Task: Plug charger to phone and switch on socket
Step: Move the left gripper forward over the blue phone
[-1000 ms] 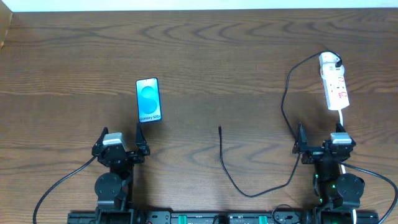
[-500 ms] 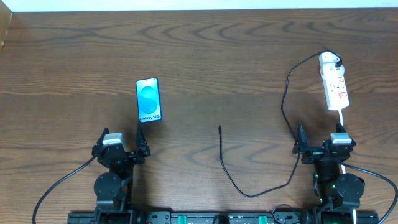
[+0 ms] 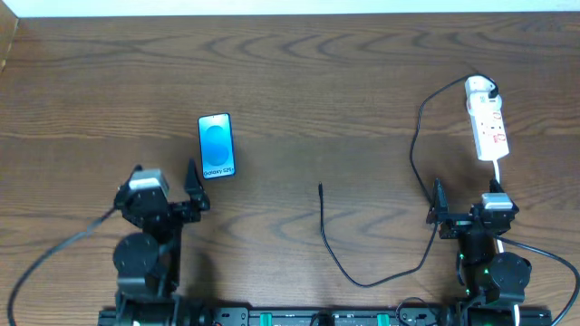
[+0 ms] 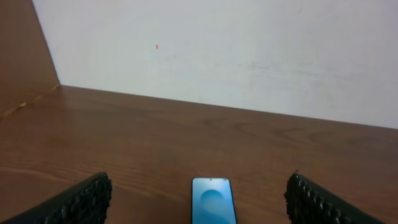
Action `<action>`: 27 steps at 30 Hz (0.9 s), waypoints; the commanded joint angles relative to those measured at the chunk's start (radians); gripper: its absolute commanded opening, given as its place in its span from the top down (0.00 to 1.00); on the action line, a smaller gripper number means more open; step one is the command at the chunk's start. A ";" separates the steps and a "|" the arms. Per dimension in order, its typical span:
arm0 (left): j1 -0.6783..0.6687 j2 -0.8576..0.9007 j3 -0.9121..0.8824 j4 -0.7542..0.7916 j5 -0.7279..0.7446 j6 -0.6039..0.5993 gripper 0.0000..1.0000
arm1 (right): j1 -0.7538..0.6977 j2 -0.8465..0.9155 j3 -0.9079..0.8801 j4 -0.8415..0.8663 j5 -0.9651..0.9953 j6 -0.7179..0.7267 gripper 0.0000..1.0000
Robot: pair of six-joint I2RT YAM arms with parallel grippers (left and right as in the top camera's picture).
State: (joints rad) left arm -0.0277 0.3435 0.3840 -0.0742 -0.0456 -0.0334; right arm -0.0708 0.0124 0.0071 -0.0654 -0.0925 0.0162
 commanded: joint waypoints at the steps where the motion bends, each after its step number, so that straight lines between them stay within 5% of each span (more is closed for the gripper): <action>1: 0.005 0.124 0.119 0.003 0.013 -0.017 0.11 | 0.006 -0.006 -0.002 -0.004 0.007 0.013 0.01; 14: 0.005 0.550 0.485 -0.170 0.069 -0.079 0.11 | 0.006 -0.006 -0.002 -0.004 0.008 0.013 0.01; 27: 0.005 1.016 0.910 -0.591 0.060 -0.180 0.11 | 0.006 -0.006 -0.002 -0.004 0.008 0.013 0.01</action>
State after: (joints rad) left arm -0.0277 1.2705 1.1961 -0.5922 0.0170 -0.1692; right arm -0.0708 0.0120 0.0071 -0.0643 -0.0914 0.0185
